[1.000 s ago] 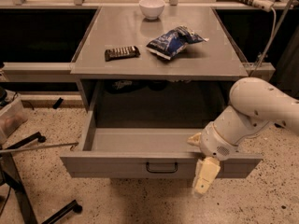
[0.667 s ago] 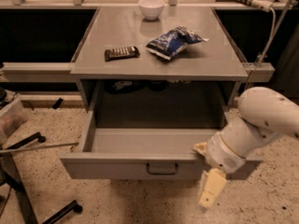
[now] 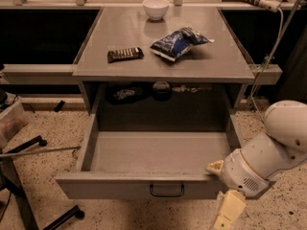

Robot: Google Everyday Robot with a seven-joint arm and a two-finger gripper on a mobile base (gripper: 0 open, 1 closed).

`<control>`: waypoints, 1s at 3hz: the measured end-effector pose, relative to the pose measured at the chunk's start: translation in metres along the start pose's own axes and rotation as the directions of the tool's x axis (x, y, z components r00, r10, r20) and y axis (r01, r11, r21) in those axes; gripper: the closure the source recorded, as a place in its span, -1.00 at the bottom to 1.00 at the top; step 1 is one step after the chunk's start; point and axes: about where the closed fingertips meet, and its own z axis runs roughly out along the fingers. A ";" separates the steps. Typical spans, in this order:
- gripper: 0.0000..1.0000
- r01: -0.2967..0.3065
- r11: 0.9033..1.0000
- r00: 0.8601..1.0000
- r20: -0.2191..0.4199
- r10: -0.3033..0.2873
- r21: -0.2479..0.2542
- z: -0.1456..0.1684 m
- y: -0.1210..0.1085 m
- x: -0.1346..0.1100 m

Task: Open top drawer

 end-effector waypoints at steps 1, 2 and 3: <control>-1.00 0.000 1.000 1.000 0.000 0.000 0.000 0.000 0.000 0.000; -1.00 0.003 0.999 1.000 0.020 -0.002 -0.044 0.009 0.003 -0.003; -1.00 -0.013 0.998 1.000 0.028 0.014 -0.062 0.008 0.010 -0.002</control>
Offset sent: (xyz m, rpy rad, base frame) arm -0.0067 0.0160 -0.0119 0.0867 0.0750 0.0339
